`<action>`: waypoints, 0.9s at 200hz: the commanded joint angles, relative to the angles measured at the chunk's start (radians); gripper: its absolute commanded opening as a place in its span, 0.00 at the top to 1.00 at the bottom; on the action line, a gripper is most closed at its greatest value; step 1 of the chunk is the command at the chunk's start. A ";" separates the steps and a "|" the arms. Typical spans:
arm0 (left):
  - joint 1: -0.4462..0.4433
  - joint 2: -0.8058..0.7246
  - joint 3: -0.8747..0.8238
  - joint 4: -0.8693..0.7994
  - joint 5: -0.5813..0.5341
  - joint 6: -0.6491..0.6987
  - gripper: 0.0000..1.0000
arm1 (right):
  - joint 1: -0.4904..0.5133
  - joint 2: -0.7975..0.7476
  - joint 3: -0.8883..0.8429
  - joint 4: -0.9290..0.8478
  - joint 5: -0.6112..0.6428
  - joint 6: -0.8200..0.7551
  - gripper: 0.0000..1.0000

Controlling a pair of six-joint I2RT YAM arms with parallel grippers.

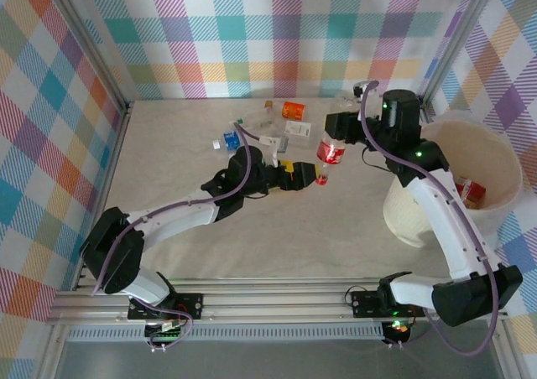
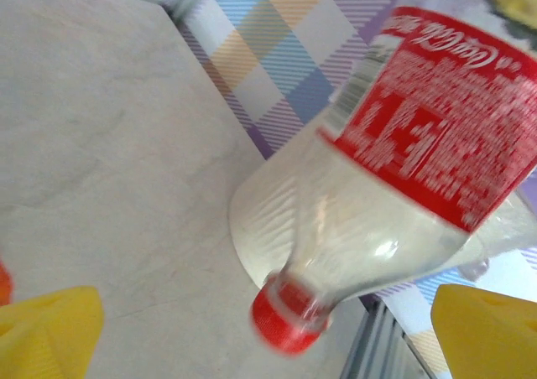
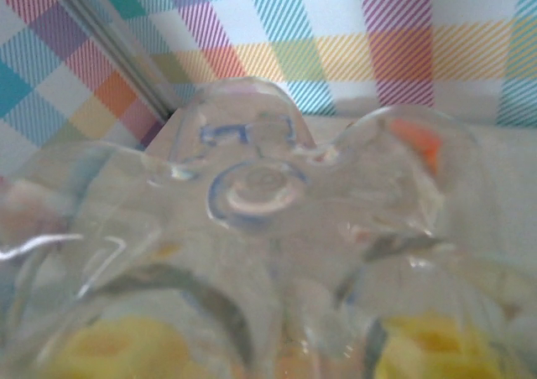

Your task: Put the plastic bottles in the bin

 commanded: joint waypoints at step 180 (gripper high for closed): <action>0.005 -0.093 -0.074 -0.102 -0.369 -0.016 0.00 | -0.042 -0.154 0.173 0.288 0.827 -0.647 0.65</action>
